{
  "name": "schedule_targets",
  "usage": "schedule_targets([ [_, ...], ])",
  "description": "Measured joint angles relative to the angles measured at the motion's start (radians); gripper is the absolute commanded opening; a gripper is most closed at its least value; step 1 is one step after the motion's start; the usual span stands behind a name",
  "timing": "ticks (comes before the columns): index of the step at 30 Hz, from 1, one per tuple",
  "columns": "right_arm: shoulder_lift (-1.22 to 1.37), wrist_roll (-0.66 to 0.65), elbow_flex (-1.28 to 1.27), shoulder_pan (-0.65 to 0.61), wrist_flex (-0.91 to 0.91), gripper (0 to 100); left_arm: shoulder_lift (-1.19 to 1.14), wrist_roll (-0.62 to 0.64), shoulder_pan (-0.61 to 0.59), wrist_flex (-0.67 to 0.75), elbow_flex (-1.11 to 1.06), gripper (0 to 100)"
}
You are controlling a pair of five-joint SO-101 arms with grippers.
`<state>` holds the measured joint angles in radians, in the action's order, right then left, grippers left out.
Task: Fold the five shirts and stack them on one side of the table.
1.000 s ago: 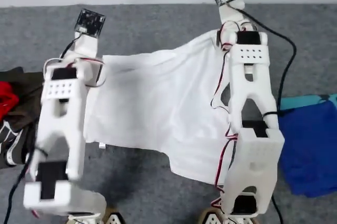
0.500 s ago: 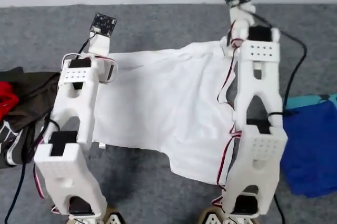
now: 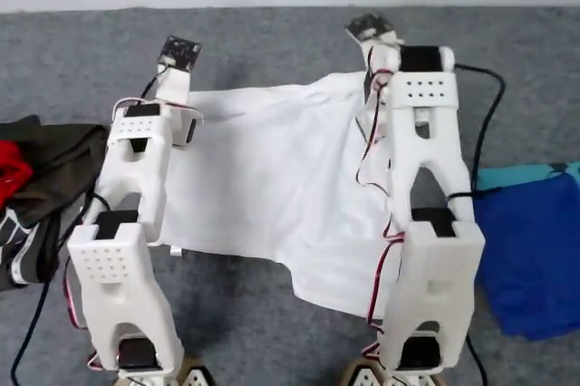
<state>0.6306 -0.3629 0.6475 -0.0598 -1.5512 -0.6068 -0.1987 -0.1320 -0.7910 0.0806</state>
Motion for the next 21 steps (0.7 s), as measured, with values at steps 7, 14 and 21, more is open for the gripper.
schedule_targets([
  [7, 0.184, 0.000, -0.006, 0.055, 0.120, 27.0, 0.000, 0.000, 0.000, 0.000, 0.000, 1],
  [14, 0.219, 0.000, -0.006, 0.149, 0.164, 27.0, 0.000, 0.000, 0.000, 0.000, 0.000, 1],
  [21, 0.219, 0.002, -0.006, 0.206, 0.169, 27.0, 0.000, 0.000, 0.000, 0.000, 0.000, 1],
])
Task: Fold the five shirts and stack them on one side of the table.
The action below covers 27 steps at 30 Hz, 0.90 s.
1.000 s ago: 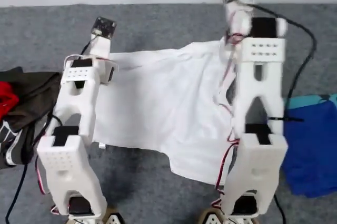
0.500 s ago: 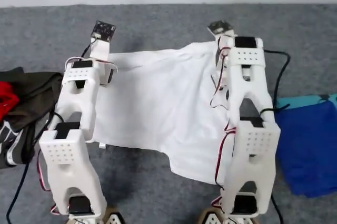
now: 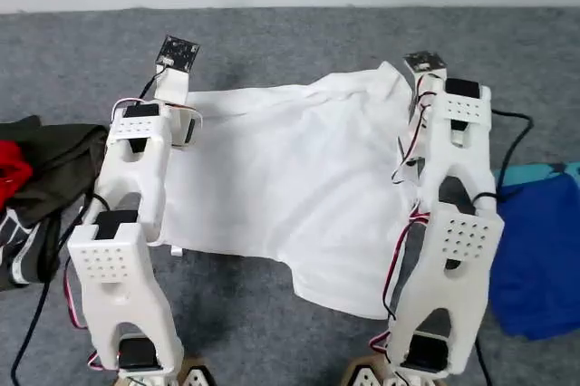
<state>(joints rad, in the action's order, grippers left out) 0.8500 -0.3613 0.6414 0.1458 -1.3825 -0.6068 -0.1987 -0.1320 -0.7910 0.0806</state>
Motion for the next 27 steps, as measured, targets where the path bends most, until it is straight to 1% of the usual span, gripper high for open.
schedule_targets([
  [2, 0.000, 0.000, 0.000, 0.002, -0.003, 27.0, 0.000, 0.000, 0.000, 0.000, 0.000, 1],
  [5, -0.040, 0.000, 0.000, 0.003, -0.058, 27.0, 0.000, 0.000, 0.000, 0.000, 0.000, 1],
  [9, -0.193, 0.011, 0.000, 0.003, -0.143, 27.0, 0.000, 0.000, 0.000, 0.000, 0.000, 1],
  [12, -0.315, 0.051, 0.000, 0.003, -0.155, 27.0, 0.000, 0.000, 0.000, 0.000, 0.000, 1],
  [15, -0.368, 0.064, 0.000, -0.012, -0.124, 26.9, 0.000, 0.000, 0.000, 0.000, 0.000, 1],
  [17, -0.368, 0.069, 0.000, -0.044, -0.063, 26.1, 0.000, 0.000, 0.000, 0.000, 0.000, 1],
  [18, -0.364, 0.069, 0.000, -0.061, -0.021, 24.1, 0.000, 0.000, 0.000, 0.000, 0.000, 1],
  [23, -0.247, 0.069, 0.000, -0.153, 0.270, 9.7, 0.000, 0.000, 0.000, 0.000, 0.000, 1],
  [25, -0.172, 0.069, 0.000, -0.175, 0.400, 11.1, 0.000, 0.000, 0.000, 0.000, 0.000, 1],
  [27, -0.097, 0.069, -0.002, -0.189, 0.489, 17.8, 0.000, 0.000, 0.000, 0.000, 0.000, 1],
])
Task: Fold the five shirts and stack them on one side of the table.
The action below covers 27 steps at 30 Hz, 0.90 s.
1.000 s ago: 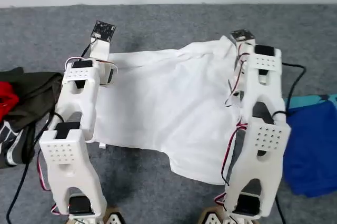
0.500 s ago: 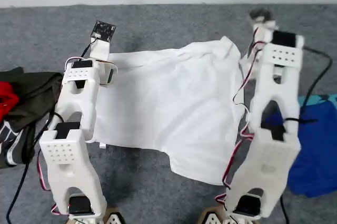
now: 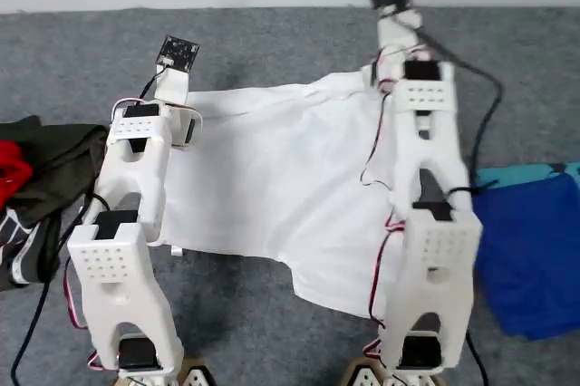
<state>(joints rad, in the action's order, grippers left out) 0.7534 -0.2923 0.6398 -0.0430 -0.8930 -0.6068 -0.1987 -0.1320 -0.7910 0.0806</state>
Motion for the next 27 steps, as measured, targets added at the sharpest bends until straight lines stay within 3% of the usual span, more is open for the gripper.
schedule_targets([
  [3, 0.097, 0.000, 0.003, -0.006, 0.058, 28.4, 0.000, 0.000, 0.000, -0.012, 0.000, 1],
  [5, 0.157, 0.000, 0.028, -0.003, 0.068, 27.4, 0.000, 0.000, 0.000, -0.015, 0.000, 1],
  [12, 0.379, -0.043, 0.299, 0.020, 0.018, 0.0, 0.000, 0.000, 0.000, -0.015, 0.000, 1],
  [22, 0.480, -0.061, 0.911, 0.023, -0.388, 0.9, 0.000, 0.000, 0.000, -0.015, 0.000, 1],
  [27, 0.473, -0.061, 0.993, 0.028, -0.614, 0.9, 0.000, 0.000, 0.000, -0.015, 0.000, 1],
])
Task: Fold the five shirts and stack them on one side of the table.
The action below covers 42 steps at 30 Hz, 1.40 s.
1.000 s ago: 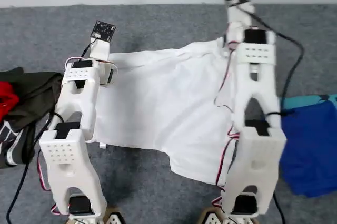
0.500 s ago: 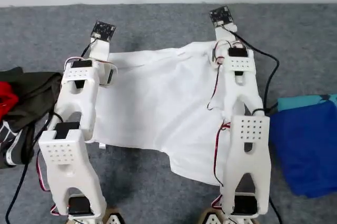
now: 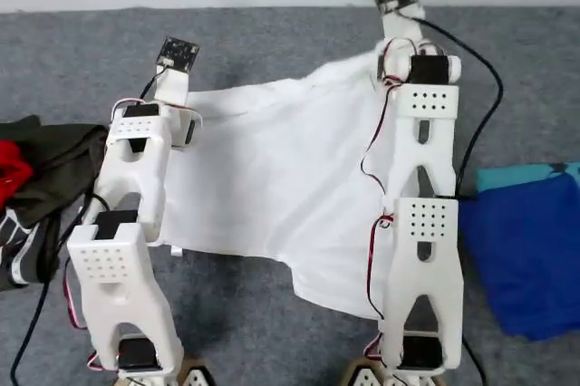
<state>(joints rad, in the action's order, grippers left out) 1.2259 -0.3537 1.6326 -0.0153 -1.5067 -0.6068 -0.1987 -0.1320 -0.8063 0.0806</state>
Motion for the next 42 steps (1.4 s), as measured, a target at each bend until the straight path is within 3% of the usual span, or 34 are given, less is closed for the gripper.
schedule_targets([
  [11, -0.002, 0.000, 0.009, -0.002, -0.213, 0.9, 0.000, 0.000, 0.003, 0.000, 0.015, 1],
  [22, -0.002, 0.000, 0.009, -0.002, -0.233, 0.9, 0.063, 0.002, 0.031, 0.032, 0.020, 2],
  [26, -0.002, 0.000, 0.009, -0.003, -0.233, 0.9, 0.075, 0.003, 0.038, 0.117, 0.020, 6],
  [33, -0.002, 0.000, 0.009, -0.006, -0.236, 0.9, -0.071, 0.003, 0.040, 0.230, 0.049, 10],
  [42, -0.002, 0.000, 0.009, -0.006, -0.242, 0.9, -0.239, 0.003, 0.041, 0.155, 0.287, 1],
])
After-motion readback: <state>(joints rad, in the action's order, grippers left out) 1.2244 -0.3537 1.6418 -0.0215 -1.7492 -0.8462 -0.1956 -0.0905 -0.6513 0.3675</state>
